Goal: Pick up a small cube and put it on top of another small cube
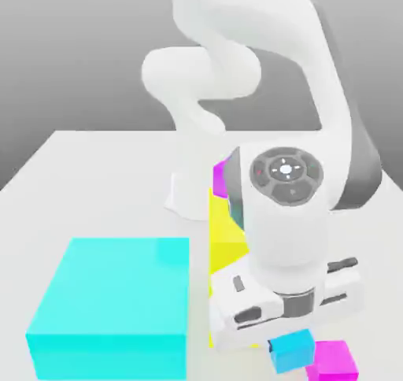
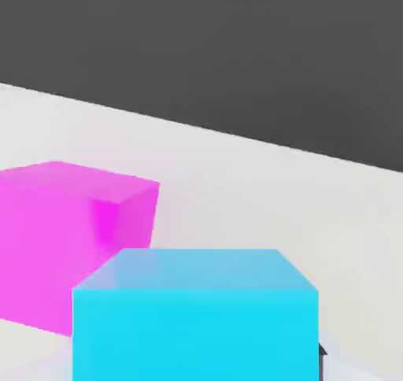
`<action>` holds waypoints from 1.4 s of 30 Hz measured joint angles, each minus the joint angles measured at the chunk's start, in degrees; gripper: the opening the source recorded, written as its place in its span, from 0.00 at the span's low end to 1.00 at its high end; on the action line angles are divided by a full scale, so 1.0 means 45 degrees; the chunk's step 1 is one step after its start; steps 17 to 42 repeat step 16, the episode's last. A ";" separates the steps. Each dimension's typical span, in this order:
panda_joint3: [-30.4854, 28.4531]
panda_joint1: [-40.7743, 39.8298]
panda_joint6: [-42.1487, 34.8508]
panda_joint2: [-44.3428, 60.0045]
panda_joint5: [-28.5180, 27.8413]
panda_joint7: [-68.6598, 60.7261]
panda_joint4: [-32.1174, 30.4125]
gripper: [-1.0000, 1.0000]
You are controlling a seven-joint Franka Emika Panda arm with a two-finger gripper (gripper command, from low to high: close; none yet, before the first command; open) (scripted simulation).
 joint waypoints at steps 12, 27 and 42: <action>0.0406 0.1392 0.1709 -0.0292 -0.2895 -0.1531 -0.0353 0.00; 0.0294 0.1488 0.2081 0.0095 -0.3067 -0.1411 -0.0341 1.00; 0.0294 0.1488 0.2081 0.0095 -0.3067 -0.1411 -0.0341 1.00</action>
